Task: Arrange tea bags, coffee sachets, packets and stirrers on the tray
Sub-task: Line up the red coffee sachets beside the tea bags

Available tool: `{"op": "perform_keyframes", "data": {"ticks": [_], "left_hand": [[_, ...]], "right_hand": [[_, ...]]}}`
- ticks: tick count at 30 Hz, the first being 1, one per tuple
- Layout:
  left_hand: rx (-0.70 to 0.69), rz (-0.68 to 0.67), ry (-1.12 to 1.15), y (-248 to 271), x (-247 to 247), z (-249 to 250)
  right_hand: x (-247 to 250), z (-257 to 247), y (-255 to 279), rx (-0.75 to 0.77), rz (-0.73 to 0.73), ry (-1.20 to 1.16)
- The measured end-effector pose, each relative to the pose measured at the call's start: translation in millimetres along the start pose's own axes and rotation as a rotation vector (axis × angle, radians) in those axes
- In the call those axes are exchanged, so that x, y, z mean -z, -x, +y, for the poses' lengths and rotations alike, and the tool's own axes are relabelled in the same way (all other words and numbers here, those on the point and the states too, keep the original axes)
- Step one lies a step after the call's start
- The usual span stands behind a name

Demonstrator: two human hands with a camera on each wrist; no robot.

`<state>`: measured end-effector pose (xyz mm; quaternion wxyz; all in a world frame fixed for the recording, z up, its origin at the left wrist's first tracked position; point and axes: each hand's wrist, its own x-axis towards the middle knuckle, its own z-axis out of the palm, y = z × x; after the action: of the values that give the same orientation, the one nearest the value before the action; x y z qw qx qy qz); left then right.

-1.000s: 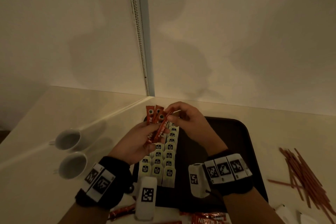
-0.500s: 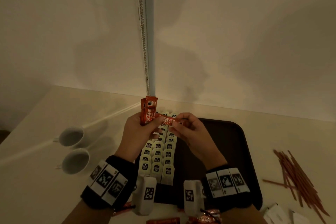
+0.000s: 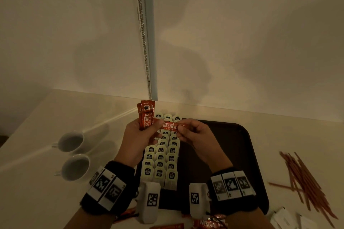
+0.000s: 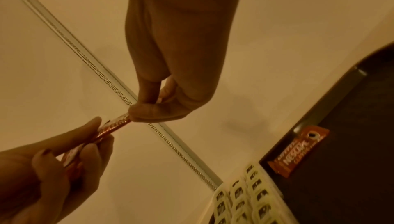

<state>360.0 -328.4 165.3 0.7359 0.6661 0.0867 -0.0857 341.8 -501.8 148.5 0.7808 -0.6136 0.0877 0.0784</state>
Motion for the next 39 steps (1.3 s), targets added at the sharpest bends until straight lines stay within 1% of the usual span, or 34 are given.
{"op": "perform_keyframes", "data": {"ticks": [4,6,7,8,10,12,14,16,18,20,24,29,33,39], "left_hand": [[0.000,-0.008,-0.006,-0.2,0.8,-1.9],[0.030,-0.021,0.021,-2.9,0.1,-4.3],[0.042,-0.025,0.044,-2.5,0.3,-3.4],[0.057,-0.025,0.068,-1.6,1.4,-3.4],[0.098,-0.012,0.120,-1.4,5.3,-3.1],[0.142,-0.003,0.190,-2.0,10.6,-3.5],[0.167,0.006,0.222,-2.6,15.4,-5.4],[0.169,0.010,0.240,-2.0,18.1,-7.9],[0.168,-0.001,0.245,-1.9,19.2,-9.8],[0.169,-0.016,0.242,-2.3,19.5,-10.7],[0.178,-0.020,0.255,-4.0,19.4,-11.7],[0.176,-0.023,0.258,-5.6,18.4,-11.8],[0.173,-0.026,0.273,-5.1,19.1,-12.2],[0.172,-0.029,0.301,-4.3,19.7,-13.2]], "right_hand": [[6.5,-6.3,0.8,0.054,-0.065,0.155],[13.3,-7.2,-3.0,0.050,-0.080,0.199],[18.4,-8.5,-5.8,0.060,-0.052,0.229],[26.4,-7.8,-9.8,0.077,0.007,0.284],[50.1,-2.2,-22.9,0.113,0.164,0.464],[75.5,10.2,-37.6,0.105,0.281,0.633],[96.1,27.7,-48.4,0.022,0.327,0.762],[109.0,45.3,-55.7,-0.096,0.305,0.849],[114.5,58.3,-62.0,-0.207,0.270,0.877],[115.0,66.1,-68.0,-0.253,0.282,0.872],[111.7,72.7,-78.0,-0.200,0.372,0.875],[110.1,75.8,-85.0,-0.139,0.457,0.823],[110.2,77.9,-88.3,-0.140,0.473,0.832],[114.3,81.4,-93.4,-0.097,0.460,0.905]]}}
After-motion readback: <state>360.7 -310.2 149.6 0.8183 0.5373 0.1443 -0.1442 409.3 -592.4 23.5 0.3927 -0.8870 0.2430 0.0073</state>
